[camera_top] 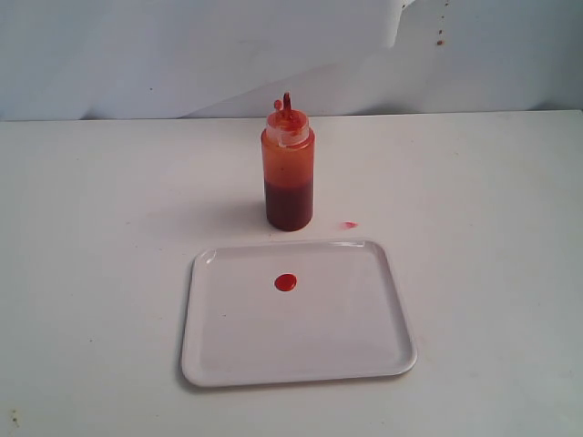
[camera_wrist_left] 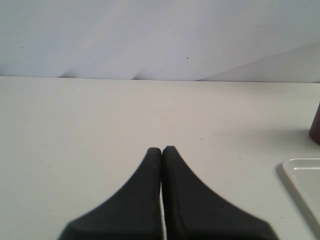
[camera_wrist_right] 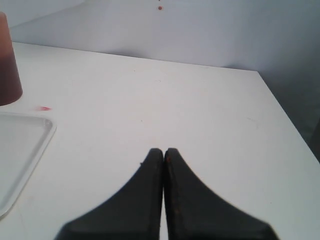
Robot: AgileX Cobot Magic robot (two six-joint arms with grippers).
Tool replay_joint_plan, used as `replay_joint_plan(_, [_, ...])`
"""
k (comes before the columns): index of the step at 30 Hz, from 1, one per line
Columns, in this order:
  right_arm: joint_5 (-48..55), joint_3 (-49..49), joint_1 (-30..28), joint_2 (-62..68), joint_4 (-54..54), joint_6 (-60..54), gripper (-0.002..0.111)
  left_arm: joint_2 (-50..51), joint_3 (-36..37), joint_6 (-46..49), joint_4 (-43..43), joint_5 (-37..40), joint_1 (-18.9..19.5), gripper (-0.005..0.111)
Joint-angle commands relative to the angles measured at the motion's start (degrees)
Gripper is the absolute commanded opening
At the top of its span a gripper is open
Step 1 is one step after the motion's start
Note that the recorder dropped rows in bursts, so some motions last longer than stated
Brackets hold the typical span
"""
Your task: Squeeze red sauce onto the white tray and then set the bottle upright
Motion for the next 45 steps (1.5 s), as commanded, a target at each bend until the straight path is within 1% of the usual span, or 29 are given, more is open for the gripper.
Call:
replay_joint_plan(1, [0.0, 0.2, -0.2, -0.4, -0.2, 0.2, 0.0, -0.2, 0.5, -0.5, 0.1, -0.3, 0.1, 0.0])
replay_joint_plan(7, [-0.3, 0.2, -0.2, -0.4, 1.3, -0.5, 0.0, -0.2, 0.5, -0.5, 0.1, -0.3, 0.1, 0.0])
replay_joint_plan(45, [0.1, 0.2, -0.2, -0.4, 1.3, -0.5, 0.0, -0.2, 0.5, -0.5, 0.1, -0.3, 0.1, 0.0])
